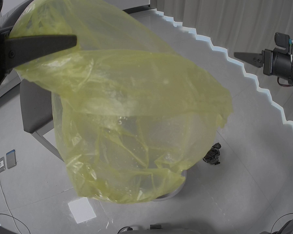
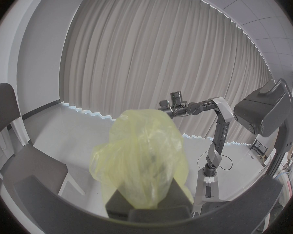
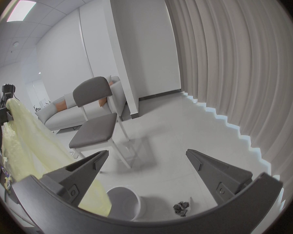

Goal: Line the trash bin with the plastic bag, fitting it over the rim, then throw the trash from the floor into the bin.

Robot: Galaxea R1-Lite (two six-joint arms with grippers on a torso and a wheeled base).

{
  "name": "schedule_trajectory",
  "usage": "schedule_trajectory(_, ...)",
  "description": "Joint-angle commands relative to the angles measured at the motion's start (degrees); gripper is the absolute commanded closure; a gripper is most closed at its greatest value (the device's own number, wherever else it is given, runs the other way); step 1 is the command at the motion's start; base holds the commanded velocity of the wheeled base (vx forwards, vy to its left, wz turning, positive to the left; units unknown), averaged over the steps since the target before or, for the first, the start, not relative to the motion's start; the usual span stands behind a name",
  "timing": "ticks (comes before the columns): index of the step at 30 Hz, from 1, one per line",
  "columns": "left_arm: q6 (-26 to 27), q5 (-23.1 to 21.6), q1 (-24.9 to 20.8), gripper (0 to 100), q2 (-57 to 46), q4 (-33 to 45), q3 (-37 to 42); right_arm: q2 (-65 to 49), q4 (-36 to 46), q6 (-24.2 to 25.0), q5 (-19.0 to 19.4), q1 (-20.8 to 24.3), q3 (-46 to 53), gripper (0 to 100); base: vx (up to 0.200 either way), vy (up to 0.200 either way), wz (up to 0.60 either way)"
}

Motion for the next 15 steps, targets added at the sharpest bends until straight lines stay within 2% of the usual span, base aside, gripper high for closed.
schedule_trajectory(1, 0.0, 0.1, -1.0, 100, 1.5, -1.8, -0.7, 0.4, -0.1, 1.5, 1.0, 2.6, 5.3, 0, 0.000, 0.000, 0.00)
schedule_trajectory(6, -0.1, 0.0, -1.1, 100, 1.5, -2.5, -0.9, 0.0, -0.5, 7.4, 1.1, 7.8, 12.6, 0, 0.000, 0.000, 0.00)
schedule_trajectory(15, -0.5, 0.1, -0.9, 100, 0.7, -2.9, -1.1, -4.1, -0.1, 8.8, 0.3, 14.3, 18.5, 0, 0.000, 0.000, 0.00)
